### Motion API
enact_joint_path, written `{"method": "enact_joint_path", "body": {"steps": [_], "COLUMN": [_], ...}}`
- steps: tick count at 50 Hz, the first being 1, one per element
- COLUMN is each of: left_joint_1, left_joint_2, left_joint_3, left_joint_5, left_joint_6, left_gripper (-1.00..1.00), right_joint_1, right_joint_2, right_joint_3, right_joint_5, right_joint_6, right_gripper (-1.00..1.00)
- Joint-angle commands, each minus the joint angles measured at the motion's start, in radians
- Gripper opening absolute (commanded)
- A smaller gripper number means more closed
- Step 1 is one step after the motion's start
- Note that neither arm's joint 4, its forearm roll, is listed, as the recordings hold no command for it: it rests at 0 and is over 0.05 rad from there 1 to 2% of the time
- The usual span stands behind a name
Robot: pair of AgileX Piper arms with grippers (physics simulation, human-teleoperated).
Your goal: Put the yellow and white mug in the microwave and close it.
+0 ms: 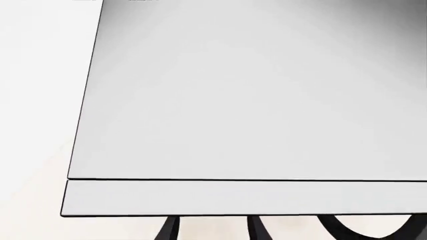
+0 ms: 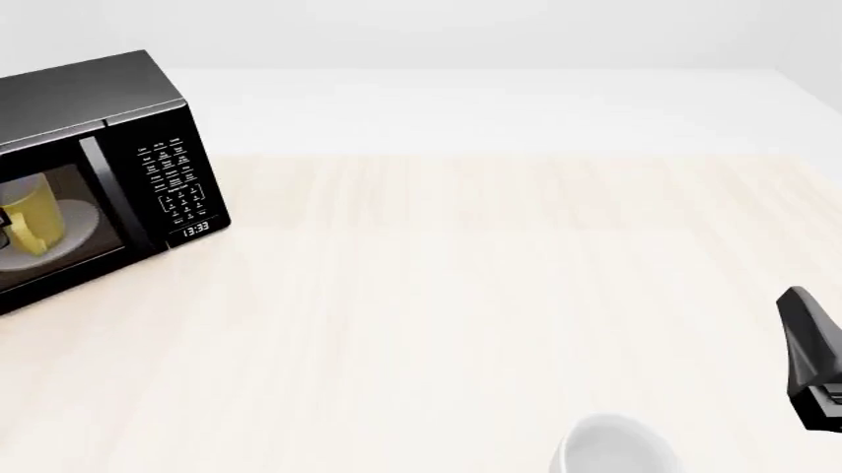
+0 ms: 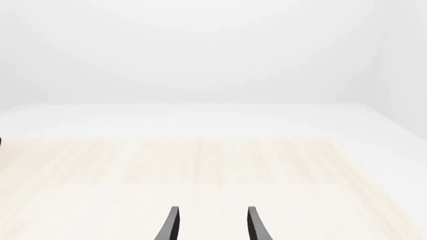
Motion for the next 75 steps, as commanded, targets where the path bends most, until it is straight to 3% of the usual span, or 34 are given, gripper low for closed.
{"method": "enact_joint_path", "body": {"steps": [1, 12, 24, 42, 64, 75], "left_joint_1": [-0.012, 0.002, -0.027, -0.031, -0.037, -0.032], "left_joint_2": [0.041, 0.101, 0.067, -0.071, -0.257, -0.377], "left_joint_3": [-0.072, -0.110, -0.068, 0.057, 0.109, 0.120], "left_joint_5": [0.020, 0.019, 0.010, 0.016, 0.087, 0.134], "left_joint_6": [-0.051, -0.071, -0.054, -0.039, -0.076, -0.061], "left_gripper": [1.00, 1.00, 1.00, 1.00, 1.00, 1.00], "right_joint_1": [0.000, 0.000, 0.001, 0.001, 0.001, 0.001], "right_joint_2": [-0.001, -0.001, -0.002, -0.002, -0.001, -0.001], "right_joint_3": [0.001, 0.001, 0.001, 0.001, 0.001, 0.001], "right_joint_5": [0.000, 0.000, 0.000, 0.000, 0.000, 0.000], "right_joint_6": [0.000, 0.000, 0.000, 0.000, 0.000, 0.000], "right_gripper": [1.00, 1.00, 1.00, 1.00, 1.00, 1.00]}}
